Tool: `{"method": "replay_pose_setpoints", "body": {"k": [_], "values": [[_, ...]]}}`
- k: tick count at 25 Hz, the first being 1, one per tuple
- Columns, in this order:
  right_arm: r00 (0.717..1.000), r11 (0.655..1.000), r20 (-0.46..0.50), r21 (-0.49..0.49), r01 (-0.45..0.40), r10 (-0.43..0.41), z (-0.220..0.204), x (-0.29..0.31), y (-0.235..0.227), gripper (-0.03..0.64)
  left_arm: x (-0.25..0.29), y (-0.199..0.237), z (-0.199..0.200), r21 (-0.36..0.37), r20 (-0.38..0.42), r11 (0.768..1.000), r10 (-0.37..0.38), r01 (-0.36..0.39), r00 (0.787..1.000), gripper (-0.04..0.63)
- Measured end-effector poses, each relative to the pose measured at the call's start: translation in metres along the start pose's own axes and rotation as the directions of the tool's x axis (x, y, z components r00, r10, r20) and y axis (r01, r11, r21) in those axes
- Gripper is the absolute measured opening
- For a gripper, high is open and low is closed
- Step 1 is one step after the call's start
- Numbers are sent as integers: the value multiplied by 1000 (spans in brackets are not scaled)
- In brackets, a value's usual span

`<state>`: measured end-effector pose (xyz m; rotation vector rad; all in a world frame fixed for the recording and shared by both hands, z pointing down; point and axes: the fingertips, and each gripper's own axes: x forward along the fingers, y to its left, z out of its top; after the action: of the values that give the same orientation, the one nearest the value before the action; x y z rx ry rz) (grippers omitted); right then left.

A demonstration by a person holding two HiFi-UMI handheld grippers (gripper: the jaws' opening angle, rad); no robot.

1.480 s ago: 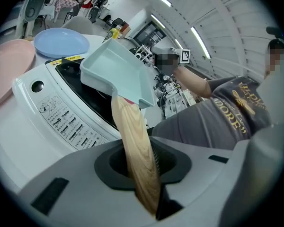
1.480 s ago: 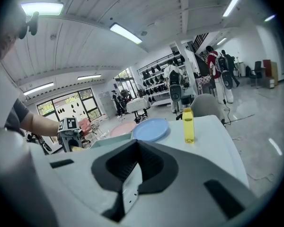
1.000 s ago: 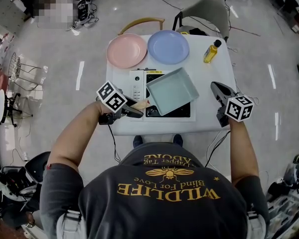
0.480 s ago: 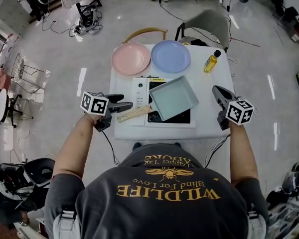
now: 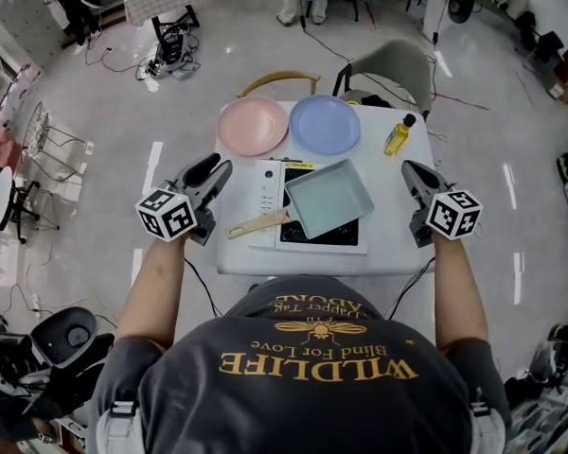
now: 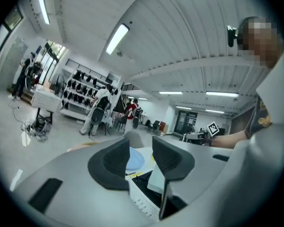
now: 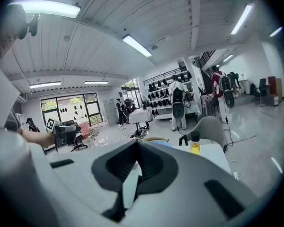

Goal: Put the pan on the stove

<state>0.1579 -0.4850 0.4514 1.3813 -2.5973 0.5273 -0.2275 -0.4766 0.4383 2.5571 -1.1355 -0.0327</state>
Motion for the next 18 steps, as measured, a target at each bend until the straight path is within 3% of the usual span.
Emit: {"method": "replay_pose_setpoints", "body": {"k": [5, 10, 18], "values": [[999, 997, 45, -81, -6, 10, 28, 7, 22, -1, 0, -21, 36, 144, 135, 987, 53, -73, 989, -2], [994, 990, 110, -139, 9, 6, 41, 7, 37, -1, -2, -40, 54, 188, 209, 977, 57, -97, 976, -2], [989, 987, 150, -157, 32, -8, 43, 1, 43, -1, 0, -60, 54, 206, 202, 976, 28, -70, 979, -1]]}}
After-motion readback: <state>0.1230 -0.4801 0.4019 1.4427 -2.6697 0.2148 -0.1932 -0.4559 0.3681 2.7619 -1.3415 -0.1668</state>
